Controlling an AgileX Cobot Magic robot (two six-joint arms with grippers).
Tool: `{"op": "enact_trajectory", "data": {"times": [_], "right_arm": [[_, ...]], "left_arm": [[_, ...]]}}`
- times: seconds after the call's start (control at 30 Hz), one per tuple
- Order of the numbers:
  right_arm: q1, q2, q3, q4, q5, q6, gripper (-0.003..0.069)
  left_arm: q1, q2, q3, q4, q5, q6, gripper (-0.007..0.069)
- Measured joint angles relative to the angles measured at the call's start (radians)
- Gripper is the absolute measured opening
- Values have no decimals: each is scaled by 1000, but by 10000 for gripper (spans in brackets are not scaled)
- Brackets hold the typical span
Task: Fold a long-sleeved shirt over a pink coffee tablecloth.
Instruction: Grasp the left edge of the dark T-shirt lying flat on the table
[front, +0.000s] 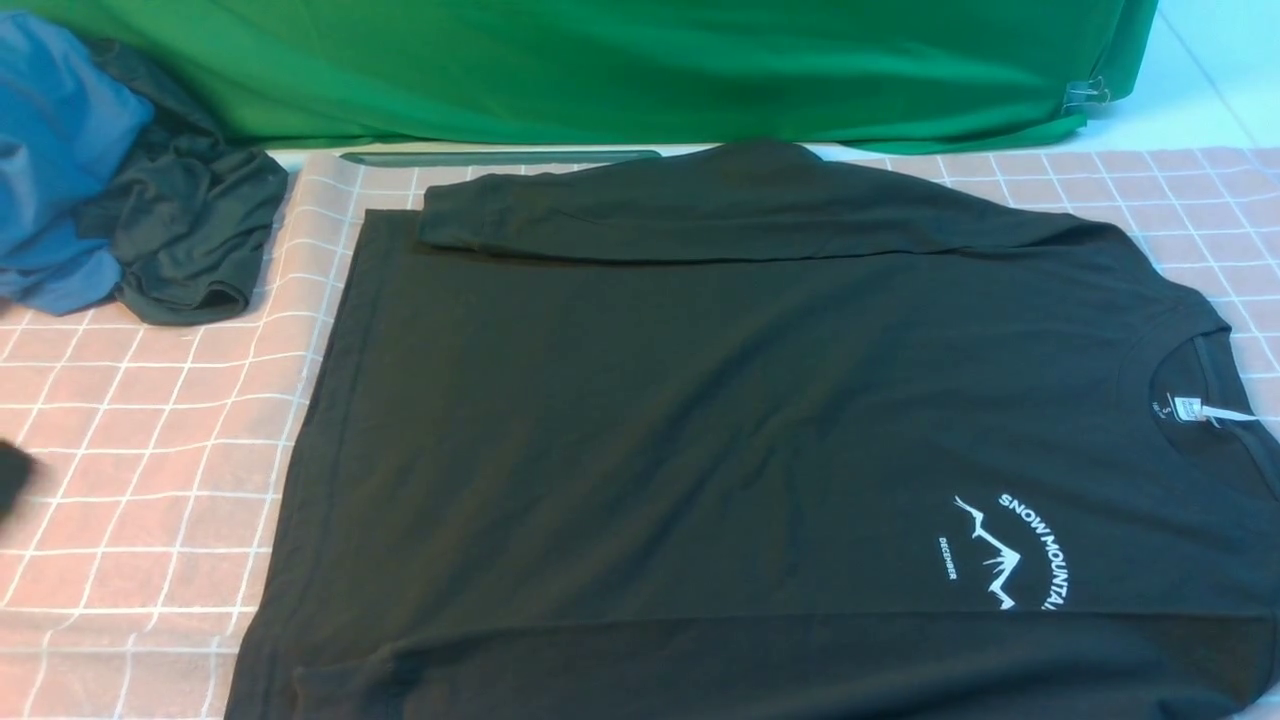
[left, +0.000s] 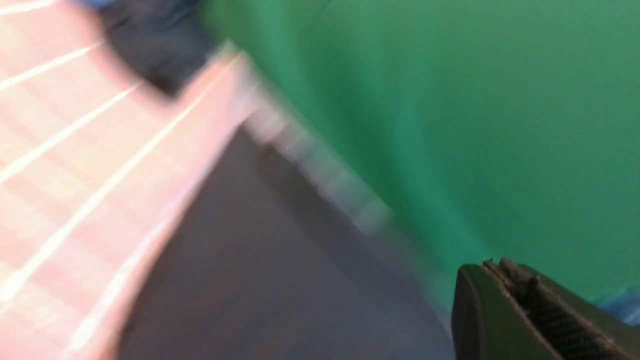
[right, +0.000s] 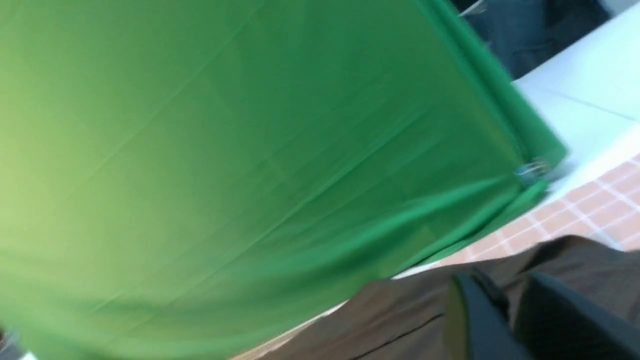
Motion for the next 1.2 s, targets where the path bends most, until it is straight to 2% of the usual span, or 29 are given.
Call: {"op": "enact_trajectory", "data": {"times": [0.07, 0.2, 0.3, 0.47, 0.7, 0.8, 0.9, 1.0, 1.03, 1.07, 1.1, 1.2], "right_arm": [[27, 82, -141, 0, 141, -108, 50], [56, 294, -346, 0, 361, -214, 38], [60, 454, -450, 0, 497, -289, 38], [60, 627, -498, 0, 597, -368, 38], [61, 684, -490, 0, 608, -380, 38], [61, 683, -490, 1, 588, -380, 38], [61, 683, -490, 2, 582, -380, 38], [61, 683, -490, 3, 582, -380, 38], [61, 683, -490, 3, 582, -380, 38], [61, 683, -490, 3, 582, -380, 38], [61, 683, -490, 3, 582, -380, 38], [61, 683, -490, 3, 582, -380, 38]], "left_arm": [[0, 190, -72, -90, 161, 172, 15], [0, 463, -98, -177, 257, 381, 13], [0, 606, -99, -184, 259, 451, 13], [-50, 755, -100, -134, 237, 479, 13], [-214, 857, -100, 122, 175, 332, 14], [-245, 884, -100, 155, 127, 326, 27], [-260, 907, -100, 162, 77, 325, 92], [-261, 924, -100, 171, 42, 336, 206], [-261, 926, -100, 172, 39, 338, 223], [-261, 934, -100, 173, 26, 338, 295], [-261, 937, -100, 173, 23, 338, 312], [-261, 958, -101, 157, 8, 361, 431]]}}
